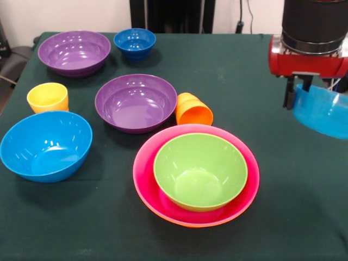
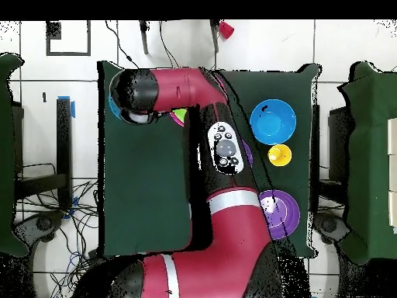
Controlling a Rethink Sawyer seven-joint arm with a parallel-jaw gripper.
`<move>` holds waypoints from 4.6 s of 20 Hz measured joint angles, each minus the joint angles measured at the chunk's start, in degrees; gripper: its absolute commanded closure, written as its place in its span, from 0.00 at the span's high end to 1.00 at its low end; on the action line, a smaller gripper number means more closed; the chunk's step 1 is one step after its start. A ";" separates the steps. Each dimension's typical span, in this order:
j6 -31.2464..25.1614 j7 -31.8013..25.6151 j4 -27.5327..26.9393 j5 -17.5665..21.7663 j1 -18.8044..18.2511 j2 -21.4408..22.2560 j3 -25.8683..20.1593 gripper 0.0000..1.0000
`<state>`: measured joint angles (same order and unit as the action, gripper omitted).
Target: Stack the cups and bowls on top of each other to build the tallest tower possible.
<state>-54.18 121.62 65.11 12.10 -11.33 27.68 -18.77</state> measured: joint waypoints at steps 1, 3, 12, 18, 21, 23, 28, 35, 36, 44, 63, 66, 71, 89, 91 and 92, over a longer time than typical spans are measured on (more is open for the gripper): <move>-0.71 0.00 -1.62 0.01 -0.46 -0.79 -0.14 0.00; -1.13 -0.01 -2.51 0.08 -0.78 -1.29 -0.21 0.00; -2.97 -1.62 -7.24 1.94 -3.51 -4.85 -0.23 0.00; -2.96 -4.56 -7.41 3.69 -5.72 -6.19 -0.23 0.00; -2.96 -5.77 -7.41 4.25 -6.56 -6.82 -0.22 0.00; -2.96 -6.72 -7.41 4.61 -7.12 -7.37 -0.23 0.00; -2.96 -8.93 -8.04 4.61 -7.66 -8.52 -0.26 0.00; -2.97 -9.58 -9.81 4.61 -7.66 -9.31 -0.43 0.00; -2.97 -9.58 -9.92 4.62 -7.66 -9.39 -0.43 0.00; -2.97 -9.58 -10.54 4.84 -7.66 -9.76 -0.43 0.00; -3.09 -9.92 -14.95 5.43 -7.02 -11.45 -0.43 0.00; -3.22 -9.92 -15.85 5.55 -6.78 -11.58 -0.43 0.00; -3.57 -9.92 -16.30 5.75 -6.31 -11.48 -0.31 0.00; -8.34 -9.92 -16.61 7.11 -4.79 -10.01 0.09 0.00; -8.33 -9.92 -16.61 7.11 -4.81 -9.91 0.09 0.00; -8.33 -9.92 -16.61 7.11 -4.82 -9.90 0.08 0.00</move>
<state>-62.50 111.70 48.50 19.21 -16.15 17.78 -18.69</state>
